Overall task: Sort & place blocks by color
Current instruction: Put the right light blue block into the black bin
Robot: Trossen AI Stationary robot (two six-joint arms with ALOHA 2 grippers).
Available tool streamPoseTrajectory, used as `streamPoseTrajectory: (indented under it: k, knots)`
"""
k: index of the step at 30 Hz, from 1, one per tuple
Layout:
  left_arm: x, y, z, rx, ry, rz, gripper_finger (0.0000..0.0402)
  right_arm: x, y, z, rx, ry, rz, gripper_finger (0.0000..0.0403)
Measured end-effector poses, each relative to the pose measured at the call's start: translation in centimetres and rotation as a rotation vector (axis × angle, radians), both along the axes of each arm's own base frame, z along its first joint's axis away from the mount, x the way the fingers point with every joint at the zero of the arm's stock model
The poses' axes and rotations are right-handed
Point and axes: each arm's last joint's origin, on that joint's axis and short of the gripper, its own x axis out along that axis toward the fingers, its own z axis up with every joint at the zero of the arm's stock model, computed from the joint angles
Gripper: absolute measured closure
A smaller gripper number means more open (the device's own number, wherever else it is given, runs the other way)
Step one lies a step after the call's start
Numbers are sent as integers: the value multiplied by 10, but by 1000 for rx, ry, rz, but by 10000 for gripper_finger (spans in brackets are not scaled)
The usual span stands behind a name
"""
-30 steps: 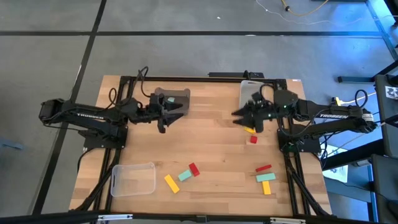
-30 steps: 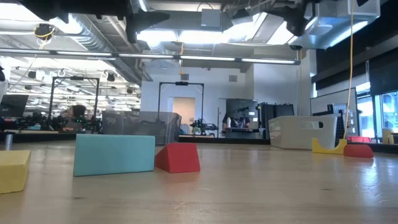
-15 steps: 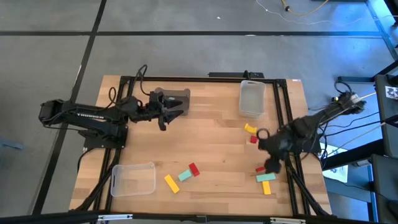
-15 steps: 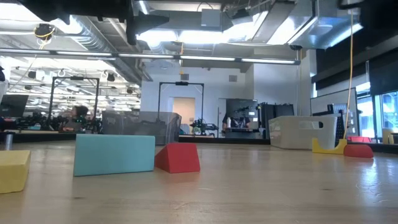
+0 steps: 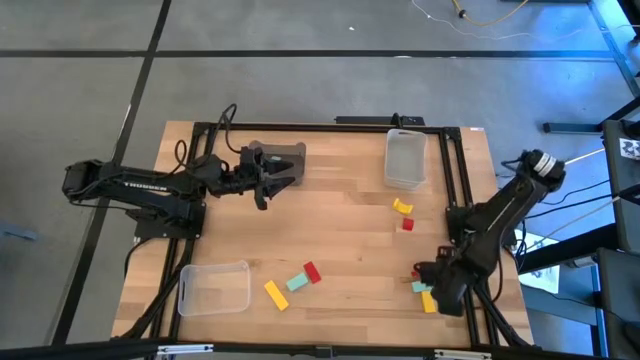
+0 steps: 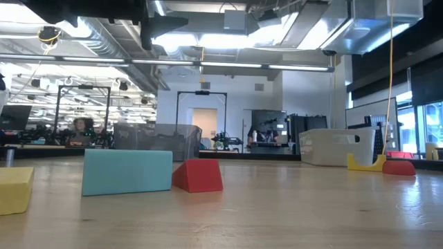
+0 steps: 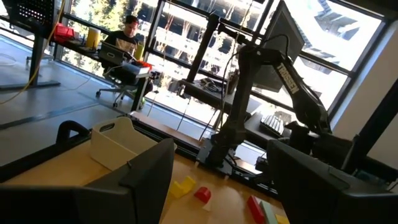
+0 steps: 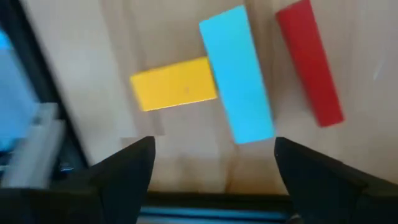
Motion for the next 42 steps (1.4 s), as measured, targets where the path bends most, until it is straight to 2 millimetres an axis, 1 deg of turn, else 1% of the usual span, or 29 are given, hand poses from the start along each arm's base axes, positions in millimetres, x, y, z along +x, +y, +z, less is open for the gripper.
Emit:
streamPoseTrajectory:
  k: [3,7,12,16,21,28,30,33,35,38,39,42]
  knots:
    - [0,0,0,0,0,0,152,0,4,-9,-74,-34,56,73]
    - [0,0,0,0,0,0,152,4,7,-19,-136,-40,61,73]
    - [0,0,0,0,0,0,152,6,13,-32,-145,2,68,73]
    - [0,0,0,0,0,0,152,5,19,-39,-144,4,88,73]
    - [0,0,0,-1,0,0,152,6,22,-51,-193,30,95,73]
    - [0,0,0,-1,0,0,152,7,23,-58,-220,57,98,78]
    - [0,0,0,-1,0,0,152,7,23,-58,-220,58,109,94]
    - [0,0,0,-1,0,0,152,6,23,-59,-216,68,152,141]
    - [0,0,0,-1,0,0,152,5,23,-58,-213,74,193,187]
    - [0,0,0,-1,0,0,152,5,20,-58,-216,83,243,266]
    - [0,0,0,-1,0,0,152,5,19,-57,-215,86,253,279]
    - [0,0,0,-2,0,7,152,7,15,-53,-198,91,278,276]
